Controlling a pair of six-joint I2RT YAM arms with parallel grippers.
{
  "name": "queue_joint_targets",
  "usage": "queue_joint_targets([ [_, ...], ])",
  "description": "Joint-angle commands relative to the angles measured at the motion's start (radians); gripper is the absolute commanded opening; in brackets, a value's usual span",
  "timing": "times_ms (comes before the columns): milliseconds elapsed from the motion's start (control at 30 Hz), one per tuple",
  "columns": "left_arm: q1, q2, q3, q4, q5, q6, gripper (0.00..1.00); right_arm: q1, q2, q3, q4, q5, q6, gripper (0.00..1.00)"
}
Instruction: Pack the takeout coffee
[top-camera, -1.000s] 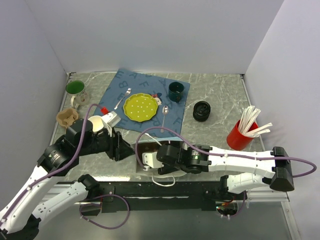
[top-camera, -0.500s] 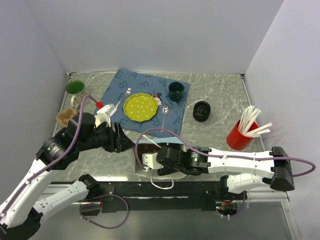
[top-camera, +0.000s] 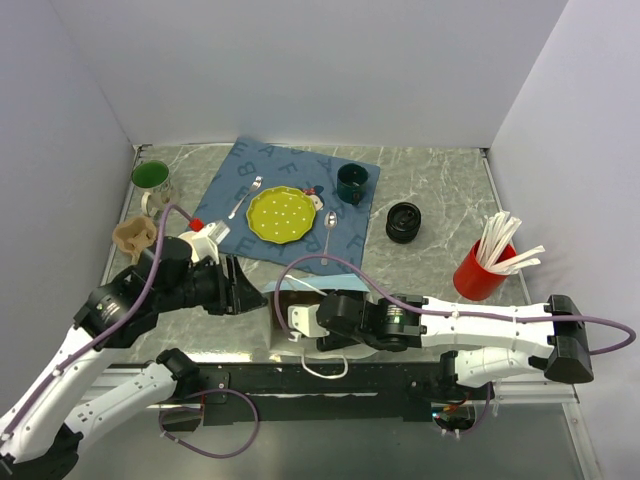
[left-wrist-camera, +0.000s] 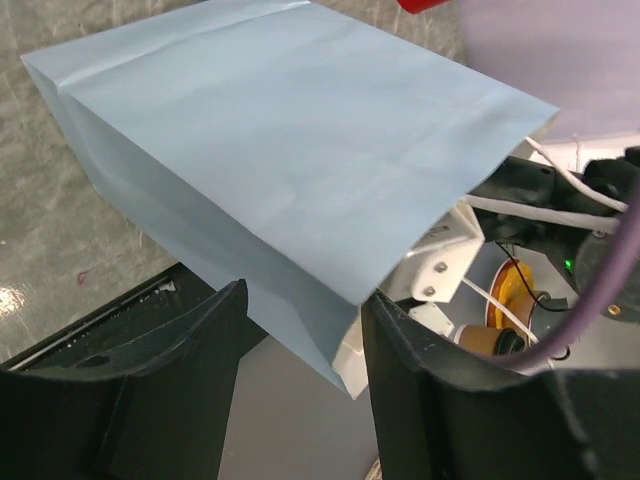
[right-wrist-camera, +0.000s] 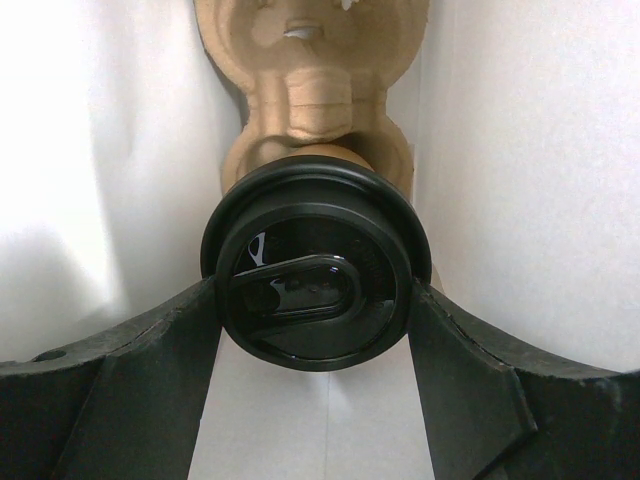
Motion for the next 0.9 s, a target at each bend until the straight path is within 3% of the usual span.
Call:
queue_joint_targets([
  [0, -0.003, 0.0, -0.023, 0.055, -0.01, -0.033, 0.52, 0.007, -0.034, -0.003, 0.003, 0.007, 0.02, 0.2],
  [67, -0.003, 0.002, -0.039, 0.096, -0.005, -0.018, 0.44, 0.007, -0.032, -0.002, 0.007, 0.004, 0.02, 0.2],
  [100, -0.002, -0.001, -0.046, 0.114, -0.004, -0.013, 0.3, 0.007, -0.029, 0.001, 0.004, 0.0, 0.023, 0.2],
  [200, -0.013, -0.018, -0.075, 0.208, 0.031, 0.03, 0.1, 0.009, -0.021, 0.026, -0.004, -0.008, 0.043, 0.21],
  [267, -0.028, -0.036, -0.098, 0.26, 0.065, 0.079, 0.02, 0.007, -0.04, 0.037, 0.0, -0.009, 0.048, 0.21],
  [400, -0.107, -0.027, -0.121, 0.381, 0.08, 0.188, 0.01, 0.007, -0.067, 0.021, -0.012, -0.006, 0.019, 0.21],
  [600, -0.219, 0.088, -0.104, 0.409, 0.048, 0.306, 0.01, 0.009, -0.103, 0.034, -0.042, 0.02, -0.003, 0.21],
  [867, -0.244, 0.14, -0.078, 0.452, 0.062, 0.426, 0.01, 0.009, -0.136, 0.029, -0.101, 0.029, 0.037, 0.21],
])
